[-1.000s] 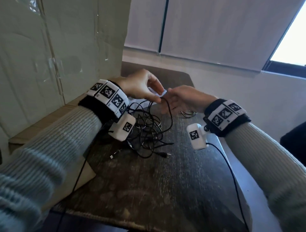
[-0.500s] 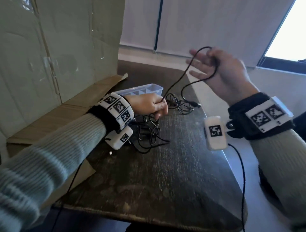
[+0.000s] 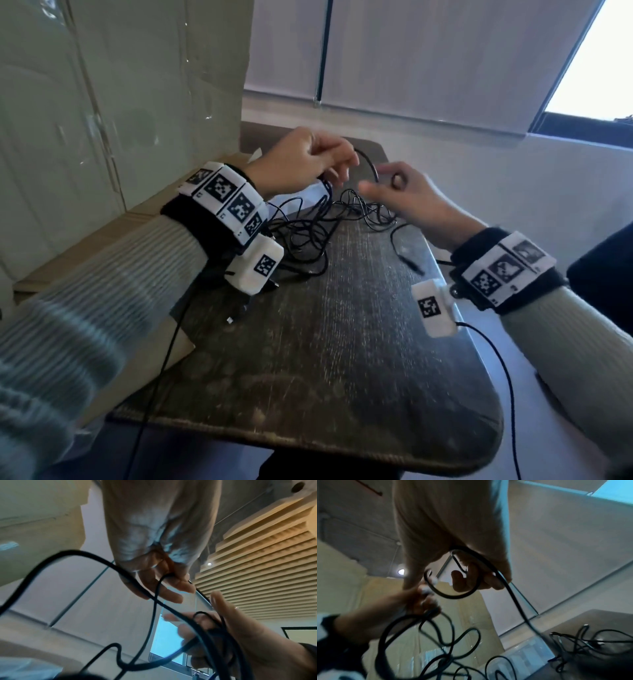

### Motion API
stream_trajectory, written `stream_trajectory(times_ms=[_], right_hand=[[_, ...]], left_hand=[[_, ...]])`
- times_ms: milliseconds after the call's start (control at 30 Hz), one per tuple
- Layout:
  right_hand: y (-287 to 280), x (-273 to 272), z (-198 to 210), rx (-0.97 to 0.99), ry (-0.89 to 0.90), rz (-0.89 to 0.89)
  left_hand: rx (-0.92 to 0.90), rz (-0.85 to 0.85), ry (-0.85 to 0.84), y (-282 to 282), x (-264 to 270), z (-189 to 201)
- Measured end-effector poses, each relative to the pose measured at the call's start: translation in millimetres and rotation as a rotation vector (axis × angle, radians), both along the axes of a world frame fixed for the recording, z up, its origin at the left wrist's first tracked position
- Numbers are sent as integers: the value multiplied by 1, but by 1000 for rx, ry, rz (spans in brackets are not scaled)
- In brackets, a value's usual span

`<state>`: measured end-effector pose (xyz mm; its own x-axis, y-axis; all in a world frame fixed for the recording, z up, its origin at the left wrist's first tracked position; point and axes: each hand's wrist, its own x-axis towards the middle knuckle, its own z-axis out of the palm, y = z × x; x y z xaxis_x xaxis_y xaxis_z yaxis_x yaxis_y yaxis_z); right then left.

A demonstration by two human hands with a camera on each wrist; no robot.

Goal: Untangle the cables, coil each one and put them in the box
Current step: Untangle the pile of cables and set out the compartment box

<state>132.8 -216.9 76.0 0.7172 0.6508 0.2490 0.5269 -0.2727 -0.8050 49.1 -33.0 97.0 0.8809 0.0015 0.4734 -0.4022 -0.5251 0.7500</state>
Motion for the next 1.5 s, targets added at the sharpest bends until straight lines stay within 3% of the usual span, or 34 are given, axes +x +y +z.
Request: stream_trajectory(times_ms=[100,267,367,533,700,800,933,1133,1233,1333,1400,1500], right_hand=[[18,-12,-5,-47,-55,126],[34,-17,-5,98,-21,53],[32,-11,-5,123,4,60],[32,-14,-9,-22,-2,169],[32,-12,-10,-2,-25,71],[26,-5,1,81,8,5],[22,1,26,336,22,-92],[6,-3,61,586,112,-17],[0,-5,60,609,139,37],[-6,-7,62,627,99,58],[-14,-6,68,614,31,33],[-29,1,75,481,-147,-32]], left_hand=[[109,12,-73,-11,1,7],[-44,23,-64,-7,2,4],[-30,37,-61,-5,2,-3],[31,74,-87,-8,7,-5],[38,157,-75,-3,7,-7],[117,196,72,7,5,-12],[254,38,328,15,9,-34],[509,-33,258,-3,21,-54],[567,48,190,-12,29,-55],[548,-41,346,-19,35,-56],[515,-139,436,-17,37,-62],[439,-139,372,-5,35,-62]])
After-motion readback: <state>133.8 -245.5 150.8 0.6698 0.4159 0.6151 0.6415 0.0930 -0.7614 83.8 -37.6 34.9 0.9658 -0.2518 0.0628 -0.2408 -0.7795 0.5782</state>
